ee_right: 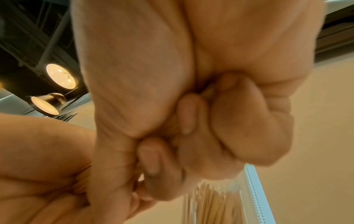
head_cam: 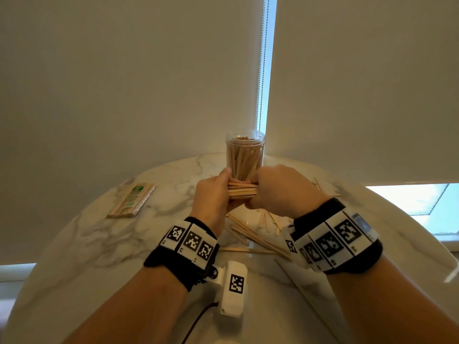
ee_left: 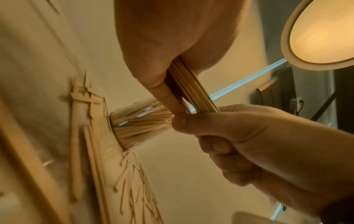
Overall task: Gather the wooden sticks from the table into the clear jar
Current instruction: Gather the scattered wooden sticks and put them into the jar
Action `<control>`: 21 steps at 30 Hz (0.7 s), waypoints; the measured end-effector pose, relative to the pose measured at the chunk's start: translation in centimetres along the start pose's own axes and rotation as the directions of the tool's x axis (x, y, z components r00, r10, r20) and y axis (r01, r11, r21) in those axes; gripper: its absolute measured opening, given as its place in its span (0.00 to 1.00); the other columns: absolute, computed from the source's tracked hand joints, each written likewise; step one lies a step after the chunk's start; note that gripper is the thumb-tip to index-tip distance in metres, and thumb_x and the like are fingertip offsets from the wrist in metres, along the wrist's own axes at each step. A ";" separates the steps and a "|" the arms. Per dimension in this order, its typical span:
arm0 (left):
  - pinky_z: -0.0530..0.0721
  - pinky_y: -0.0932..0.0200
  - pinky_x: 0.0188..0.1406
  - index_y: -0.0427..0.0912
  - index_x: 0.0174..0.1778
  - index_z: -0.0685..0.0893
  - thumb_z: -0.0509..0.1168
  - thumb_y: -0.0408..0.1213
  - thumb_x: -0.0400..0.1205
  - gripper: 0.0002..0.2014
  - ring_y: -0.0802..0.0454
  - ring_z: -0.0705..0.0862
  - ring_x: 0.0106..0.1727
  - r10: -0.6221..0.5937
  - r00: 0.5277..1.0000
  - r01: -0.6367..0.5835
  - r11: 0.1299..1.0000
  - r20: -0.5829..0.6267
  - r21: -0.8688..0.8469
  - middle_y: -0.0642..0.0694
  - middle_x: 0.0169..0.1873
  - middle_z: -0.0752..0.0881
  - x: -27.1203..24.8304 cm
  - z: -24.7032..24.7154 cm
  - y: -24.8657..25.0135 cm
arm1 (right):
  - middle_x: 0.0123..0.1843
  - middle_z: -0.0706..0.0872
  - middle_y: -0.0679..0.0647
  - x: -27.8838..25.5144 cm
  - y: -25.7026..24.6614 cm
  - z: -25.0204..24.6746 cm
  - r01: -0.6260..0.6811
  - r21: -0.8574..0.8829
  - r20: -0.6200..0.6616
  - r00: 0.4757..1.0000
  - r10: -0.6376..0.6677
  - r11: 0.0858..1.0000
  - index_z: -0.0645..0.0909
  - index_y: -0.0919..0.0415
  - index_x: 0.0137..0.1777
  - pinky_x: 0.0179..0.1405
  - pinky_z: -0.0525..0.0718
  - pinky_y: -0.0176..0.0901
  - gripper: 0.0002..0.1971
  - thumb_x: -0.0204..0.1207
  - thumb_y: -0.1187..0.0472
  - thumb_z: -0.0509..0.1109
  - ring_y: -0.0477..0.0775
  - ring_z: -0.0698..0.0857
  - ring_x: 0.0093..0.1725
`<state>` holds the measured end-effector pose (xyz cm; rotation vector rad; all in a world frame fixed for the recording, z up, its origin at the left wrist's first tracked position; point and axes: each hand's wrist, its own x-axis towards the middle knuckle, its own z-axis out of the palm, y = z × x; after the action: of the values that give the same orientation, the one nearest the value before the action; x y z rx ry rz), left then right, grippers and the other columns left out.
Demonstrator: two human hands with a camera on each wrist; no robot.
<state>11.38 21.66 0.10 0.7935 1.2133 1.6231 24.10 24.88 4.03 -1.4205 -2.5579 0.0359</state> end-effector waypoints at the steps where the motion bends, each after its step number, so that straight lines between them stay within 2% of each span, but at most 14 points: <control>1: 0.90 0.54 0.42 0.34 0.46 0.88 0.61 0.44 0.88 0.17 0.45 0.93 0.44 0.027 1.000 -0.026 0.999 -0.013 0.031 0.38 0.42 0.93 0.1 0.0 0.0 | 0.37 0.86 0.46 0.1 0.2 0.1 -0.009 0.029 0.012 1.000 0.008 1.000 0.88 0.49 0.53 0.37 0.80 0.39 0.11 0.74 0.48 0.75 0.46 0.85 0.36; 4: 0.87 0.60 0.37 0.39 0.52 0.88 0.61 0.46 0.87 0.16 0.52 0.91 0.43 0.112 0.989 -0.106 0.993 -0.098 0.060 0.42 0.44 0.91 0.6 0.0 0.1 | 0.36 0.86 0.47 0.3 0.7 0.4 -0.058 0.074 0.051 0.997 0.054 0.996 0.87 0.50 0.51 0.36 0.81 0.41 0.10 0.73 0.48 0.76 0.47 0.85 0.36; 6: 0.88 0.57 0.41 0.37 0.52 0.88 0.57 0.47 0.89 0.19 0.48 0.91 0.45 0.116 0.992 -0.115 0.993 -0.051 0.039 0.41 0.45 0.91 0.6 0.1 -0.2 | 0.37 0.86 0.47 0.4 0.8 0.7 -0.079 0.057 0.059 0.995 0.076 0.995 0.86 0.50 0.51 0.40 0.85 0.44 0.12 0.72 0.47 0.77 0.48 0.85 0.37; 8: 0.89 0.54 0.45 0.33 0.50 0.87 0.53 0.47 0.91 0.23 0.45 0.92 0.46 0.096 0.995 -0.096 0.994 0.004 0.048 0.38 0.44 0.92 0.4 0.2 -0.5 | 0.37 0.86 0.47 0.5 0.7 0.7 -0.070 0.047 0.069 0.995 0.067 0.996 0.86 0.50 0.51 0.41 0.85 0.44 0.13 0.71 0.45 0.78 0.48 0.85 0.37; 10: 0.89 0.54 0.42 0.33 0.49 0.85 0.53 0.46 0.92 0.22 0.44 0.92 0.44 0.065 0.998 -0.065 0.998 -0.018 0.023 0.38 0.42 0.92 0.4 0.0 -0.7 | 0.37 0.86 0.46 0.3 0.7 0.2 -0.040 0.097 0.105 0.994 0.030 0.994 0.84 0.47 0.48 0.39 0.83 0.42 0.16 0.69 0.39 0.78 0.46 0.85 0.37; 12: 0.88 0.54 0.41 0.33 0.51 0.84 0.52 0.47 0.92 0.22 0.44 0.92 0.42 0.062 0.997 -0.062 0.998 -0.034 -0.006 0.38 0.41 0.92 0.6 -0.2 -0.4 | 0.37 0.86 0.45 -0.2 0.5 -0.5 0.001 0.187 0.139 0.990 -0.027 0.982 0.81 0.42 0.43 0.37 0.80 0.40 0.16 0.68 0.32 0.75 0.44 0.84 0.37; 14: 0.88 0.53 0.42 0.35 0.52 0.84 0.50 0.48 0.92 0.23 0.45 0.92 0.43 0.068 0.997 -0.069 0.996 -0.023 -0.062 0.39 0.43 0.92 0.6 -0.3 0.4 | 0.35 0.85 0.45 -0.7 0.4 -1.0 0.029 0.249 0.133 0.989 -0.064 0.968 0.79 0.40 0.41 0.35 0.76 0.39 0.15 0.72 0.30 0.69 0.44 0.82 0.34; 17: 0.89 0.50 0.52 0.36 0.56 0.84 0.49 0.51 0.92 0.24 0.45 0.91 0.50 0.041 0.998 -0.046 0.989 -0.043 -0.138 0.40 0.46 0.92 0.9 -0.3 1.3 | 0.31 0.82 0.47 -1.0 1.0 -2.0 0.001 0.260 0.061 0.998 -0.018 0.966 0.84 0.45 0.47 0.30 0.72 0.37 0.20 0.77 0.31 0.64 0.45 0.79 0.30; 19: 0.88 0.50 0.55 0.37 0.61 0.83 0.51 0.43 0.92 0.18 0.45 0.89 0.54 0.008 0.997 -0.018 0.992 -0.082 -0.126 0.40 0.49 0.91 1.4 -0.3 1.6 | 0.30 0.81 0.48 -1.2 2.0 -2.9 -0.051 0.288 0.000 0.999 0.053 0.956 0.83 0.47 0.42 0.28 0.71 0.38 0.21 0.78 0.31 0.63 0.46 0.78 0.29; 21: 0.89 0.52 0.54 0.39 0.68 0.78 0.55 0.31 0.89 0.14 0.47 0.88 0.57 -0.010 0.997 0.011 1.000 -0.080 0.008 0.41 0.54 0.88 2.6 -0.4 1.8 | 0.31 0.82 0.50 -1.0 3.1 -3.9 -0.087 0.332 -0.057 0.992 0.112 0.939 0.80 0.47 0.40 0.27 0.71 0.38 0.21 0.77 0.30 0.62 0.47 0.78 0.29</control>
<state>9.54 23.79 1.58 0.7315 1.2792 1.6560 27.99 25.37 7.31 -1.3883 -2.2828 0.3987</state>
